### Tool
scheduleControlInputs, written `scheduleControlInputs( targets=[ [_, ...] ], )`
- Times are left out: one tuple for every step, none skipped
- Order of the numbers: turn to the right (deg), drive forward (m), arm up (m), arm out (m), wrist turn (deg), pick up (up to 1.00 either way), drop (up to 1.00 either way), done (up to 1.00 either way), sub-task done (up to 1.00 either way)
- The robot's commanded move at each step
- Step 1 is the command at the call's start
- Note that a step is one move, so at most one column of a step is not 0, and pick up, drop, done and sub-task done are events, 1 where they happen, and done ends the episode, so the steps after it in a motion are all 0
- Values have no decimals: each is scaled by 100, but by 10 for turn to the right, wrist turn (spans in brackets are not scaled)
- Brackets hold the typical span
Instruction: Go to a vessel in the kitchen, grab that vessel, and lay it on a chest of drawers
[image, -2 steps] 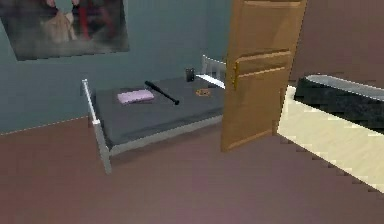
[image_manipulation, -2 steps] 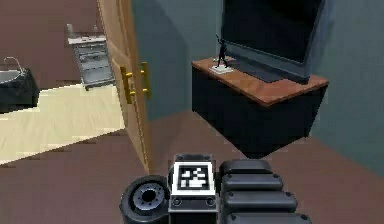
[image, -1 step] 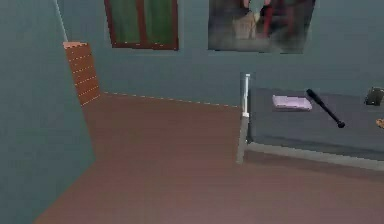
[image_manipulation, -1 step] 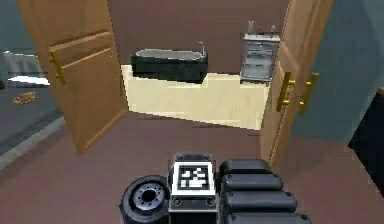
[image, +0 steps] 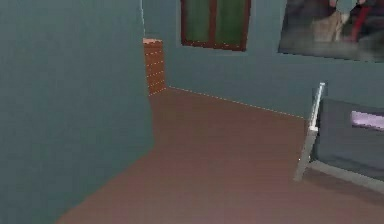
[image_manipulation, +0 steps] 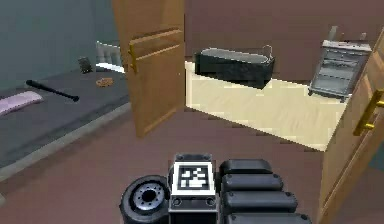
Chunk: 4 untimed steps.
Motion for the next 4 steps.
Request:
scheduleControlInputs(
  targets=[
    [0, 100, 0, 0, 0, 0, 0, 0, 0],
    [-30, 0, 0, 0, 0, 0, 0, 0, 0],
    [0, 100, 0, 0, 0, 0, 0, 0, 0],
    [0, 20, 0, 0, 0, 0, 0, 0, 0]
  ],
)
